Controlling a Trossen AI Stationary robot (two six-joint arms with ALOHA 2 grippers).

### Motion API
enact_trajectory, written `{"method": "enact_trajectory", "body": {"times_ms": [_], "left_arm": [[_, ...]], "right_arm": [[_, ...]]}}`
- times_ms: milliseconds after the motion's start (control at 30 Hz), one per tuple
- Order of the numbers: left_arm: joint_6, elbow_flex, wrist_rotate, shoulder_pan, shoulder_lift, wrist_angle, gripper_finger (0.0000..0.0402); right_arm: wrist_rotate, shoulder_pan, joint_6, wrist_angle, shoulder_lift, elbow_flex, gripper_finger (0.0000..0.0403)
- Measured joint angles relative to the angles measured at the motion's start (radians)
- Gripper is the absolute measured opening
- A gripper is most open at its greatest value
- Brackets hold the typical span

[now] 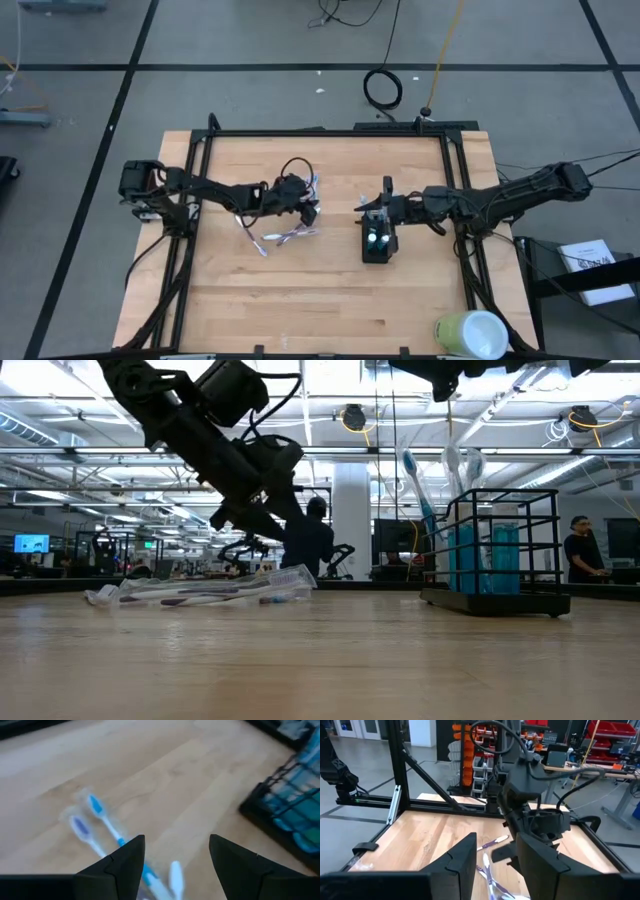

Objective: Pick & Place toothbrushing station
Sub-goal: Put the blue toothbrush into the black organizer

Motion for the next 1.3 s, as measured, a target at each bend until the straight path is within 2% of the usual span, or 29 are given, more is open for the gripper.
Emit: {"method": "enact_trajectory", "body": {"times_ms": [67,200,333,533,633,800,1133,1300], "left_arm": [[-0.017,0.000,-0.001,0.015,0.000,-0.028,0.0230],[-0.063,0.000,0.073,0.039,0.000,-0.071,0.0229],[-0.070,0.049,0.085,0.041,0.003,-0.161,0.0229],[-0.017,0.236,0.085,0.039,0.143,-0.338,0.0229],[-0.025,0.335,0.084,0.053,0.229,-0.471,0.0229],[-0.059,0.448,0.082,0.076,0.330,-0.583,0.0229],[-0.140,0.465,0.022,0.108,0.355,-0.710,0.0229],[-0.141,0.465,0.066,0.109,0.355,-0.709,0.0229]], "right_arm": [[0.000,0.000,-0.003,0.003,0.000,0.000,0.0130],[0.000,0.000,-0.015,0.005,0.000,0.000,0.0130],[0.000,0.000,-0.018,0.019,0.000,0.000,0.0130],[0.000,0.000,-0.022,0.028,0.000,0.000,0.0130],[-0.001,0.000,-0.020,0.024,0.000,0.000,0.0130],[-0.003,0.001,-0.013,-0.001,0.000,0.000,0.0130],[-0.002,0.042,0.008,-0.031,0.000,0.000,0.0130],[0.000,0.052,0.004,-0.028,0.000,0.000,0.0130]]}}
